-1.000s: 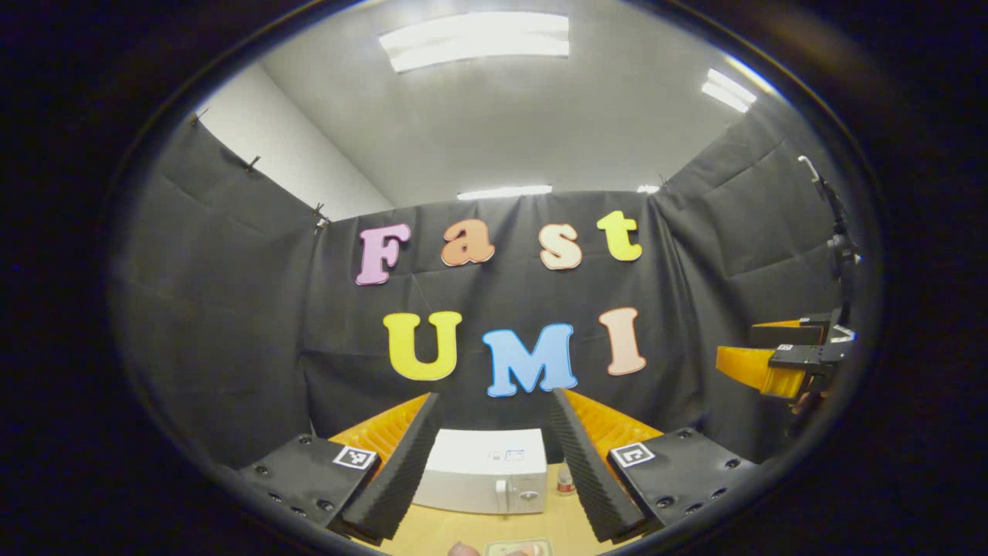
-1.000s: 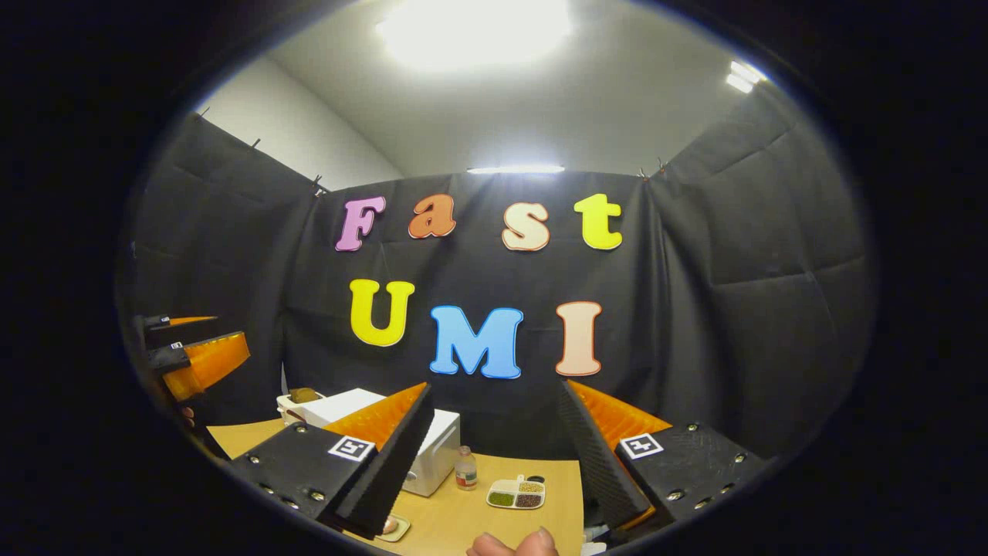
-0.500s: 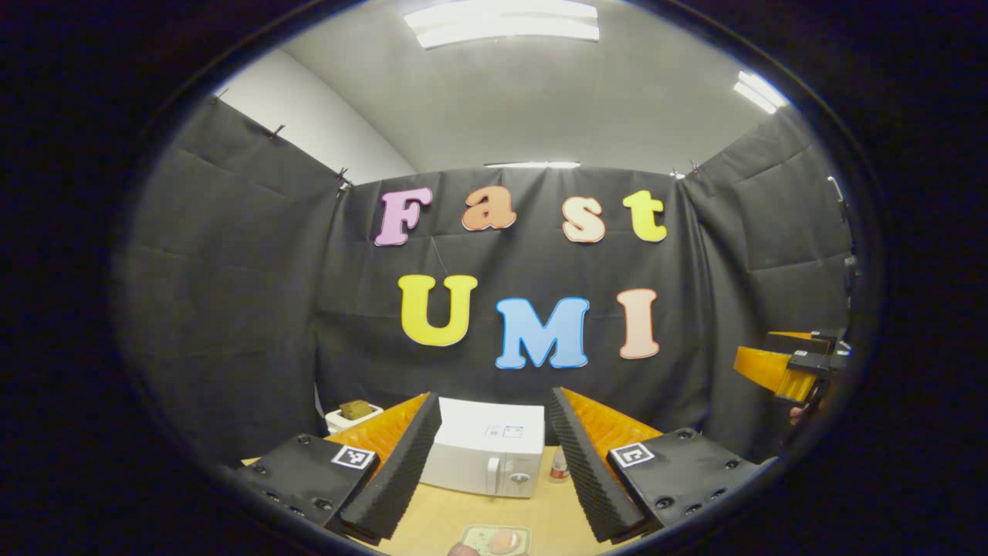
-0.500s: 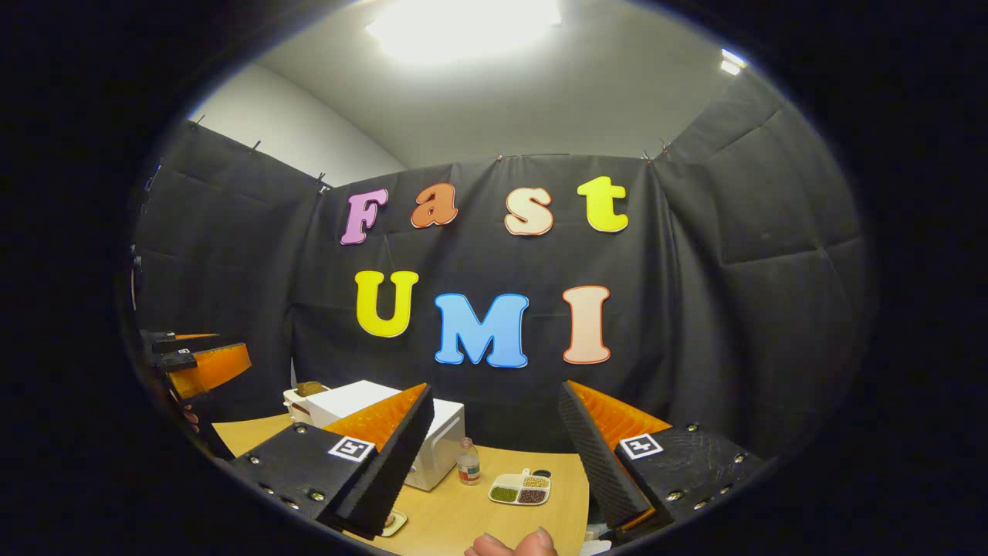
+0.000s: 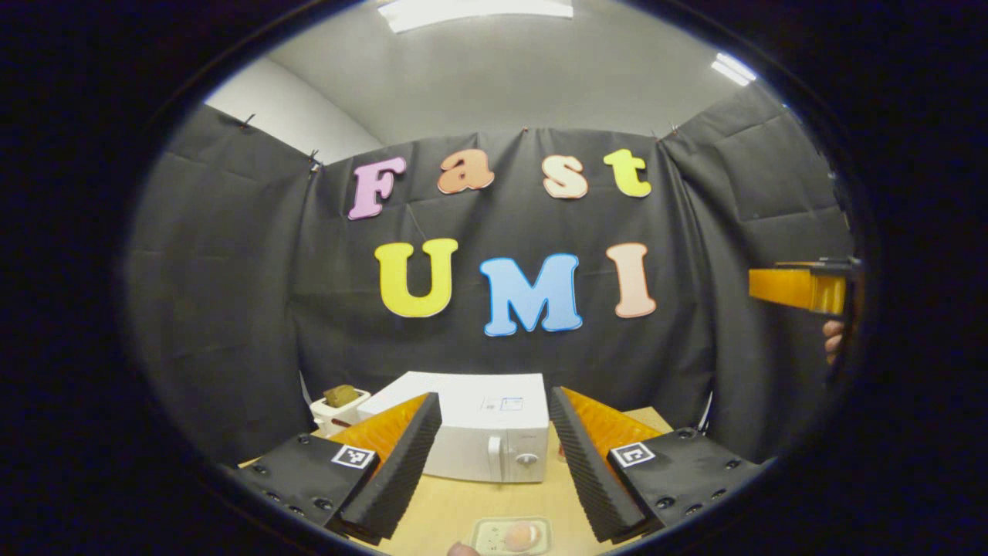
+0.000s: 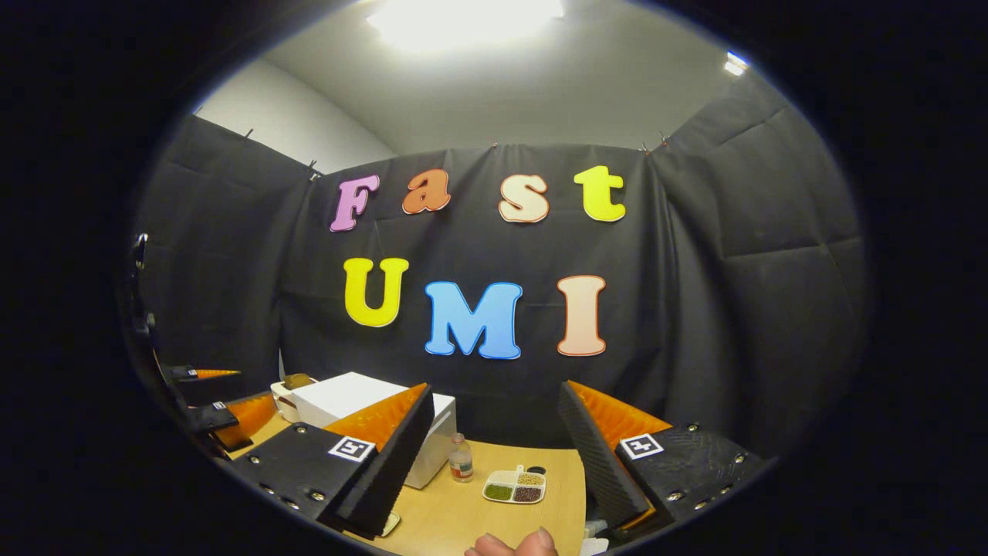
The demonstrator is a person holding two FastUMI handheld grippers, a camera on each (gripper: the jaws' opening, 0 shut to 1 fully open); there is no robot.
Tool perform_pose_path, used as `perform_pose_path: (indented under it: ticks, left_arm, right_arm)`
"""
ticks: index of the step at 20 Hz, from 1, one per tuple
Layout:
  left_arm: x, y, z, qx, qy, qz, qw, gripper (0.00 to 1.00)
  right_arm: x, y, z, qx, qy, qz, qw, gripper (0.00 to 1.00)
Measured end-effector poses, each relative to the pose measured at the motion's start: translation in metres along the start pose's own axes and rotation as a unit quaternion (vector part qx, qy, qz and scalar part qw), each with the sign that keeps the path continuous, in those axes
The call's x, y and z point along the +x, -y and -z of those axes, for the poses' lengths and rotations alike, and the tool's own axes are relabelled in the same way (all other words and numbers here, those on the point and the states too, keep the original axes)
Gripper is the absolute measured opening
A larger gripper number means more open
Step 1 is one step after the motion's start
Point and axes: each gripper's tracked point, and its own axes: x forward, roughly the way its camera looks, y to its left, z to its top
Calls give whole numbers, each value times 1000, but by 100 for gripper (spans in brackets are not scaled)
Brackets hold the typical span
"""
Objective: Open the microwave oven with the left hand, put the food in, and close the microwave oven.
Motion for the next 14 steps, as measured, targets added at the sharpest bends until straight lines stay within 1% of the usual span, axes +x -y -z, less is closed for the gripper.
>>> perform_pose_path:
  ticks: [3,6,10,12,14]
  left_arm:
    - [39,-6,45,15,-15,33,999,94]
    - [79,-5,94,9,-28,67,997,94]
    - [123,-3,160,21,-41,101,994,94]
    - [145,-4,200,16,-63,110,992,94]
    - [164,-11,227,6,-72,108,992,95]
  right_arm:
    - [10,-6,-14,-10,0,42,999,99]
    - [18,-12,-20,-32,-7,85,996,99]
    - [26,-17,-22,-45,-33,129,990,99]
    - [24,-17,-22,-57,-43,152,986,99]
    - [19,-16,-20,-72,-48,174,981,99]
